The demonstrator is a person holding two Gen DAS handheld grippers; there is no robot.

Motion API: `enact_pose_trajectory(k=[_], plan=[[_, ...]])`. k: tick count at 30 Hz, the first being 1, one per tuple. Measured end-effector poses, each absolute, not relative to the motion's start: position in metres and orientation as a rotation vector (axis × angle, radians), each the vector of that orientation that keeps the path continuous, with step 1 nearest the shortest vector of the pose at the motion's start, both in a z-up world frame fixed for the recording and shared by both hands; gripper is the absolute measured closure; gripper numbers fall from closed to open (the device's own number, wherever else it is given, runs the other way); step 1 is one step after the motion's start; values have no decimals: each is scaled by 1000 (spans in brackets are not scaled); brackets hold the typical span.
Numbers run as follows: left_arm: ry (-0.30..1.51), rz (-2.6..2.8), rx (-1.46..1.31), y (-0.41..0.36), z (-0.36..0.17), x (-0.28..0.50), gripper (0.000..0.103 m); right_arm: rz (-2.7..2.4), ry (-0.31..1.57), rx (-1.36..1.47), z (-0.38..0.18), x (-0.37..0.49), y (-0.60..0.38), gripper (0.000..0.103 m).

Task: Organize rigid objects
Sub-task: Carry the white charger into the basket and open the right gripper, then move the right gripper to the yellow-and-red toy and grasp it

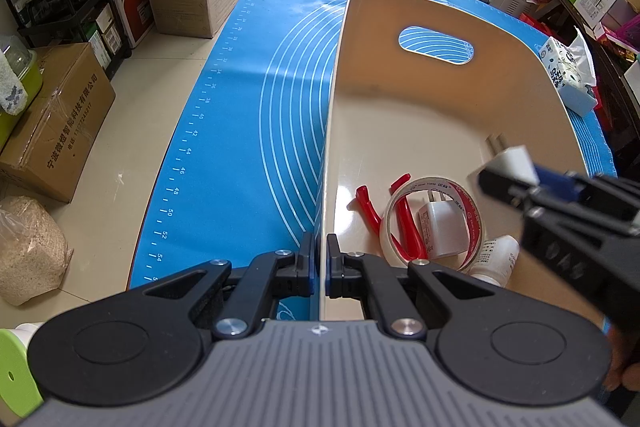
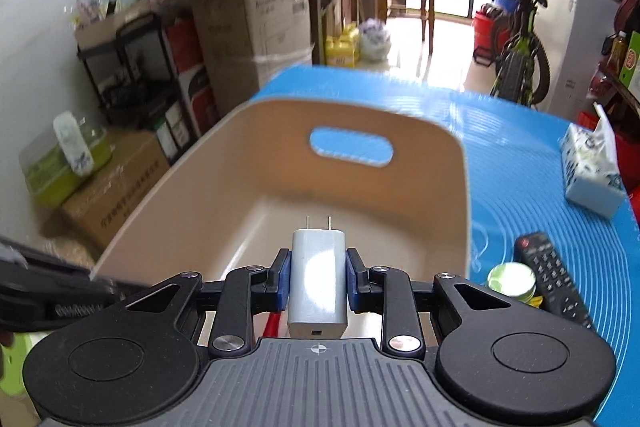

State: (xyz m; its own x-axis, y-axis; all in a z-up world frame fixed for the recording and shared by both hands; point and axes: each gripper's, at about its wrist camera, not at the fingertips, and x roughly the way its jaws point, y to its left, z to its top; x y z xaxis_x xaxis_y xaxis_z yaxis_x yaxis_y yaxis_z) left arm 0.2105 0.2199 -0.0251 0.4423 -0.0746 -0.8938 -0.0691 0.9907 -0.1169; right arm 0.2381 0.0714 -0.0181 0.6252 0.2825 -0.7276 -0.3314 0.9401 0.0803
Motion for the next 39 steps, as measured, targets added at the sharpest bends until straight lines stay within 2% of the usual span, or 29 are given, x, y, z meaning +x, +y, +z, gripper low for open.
enact_pose_trajectory(k=[6,15,17,22,25,39], plan=[[1114,-3,-143,220,-25,210,97,381,947,-70,-38,245,75,67],[1114,-4,-144,220,-25,210,97,394,970,-88,-38,247,79,67],[1114,-4,-143,220,-25,210,97,391,974,-80,-38,247,78,61],[1114,-4,-144,220,-25,210,97,392,945,-68,-32,246,74,56],[1114,-3,-144,220,-25,210,97,392,910,-52,-22,244,70,46],[1114,-3,-143,219,-25,210,97,276,789,30,16,236,3,36]])
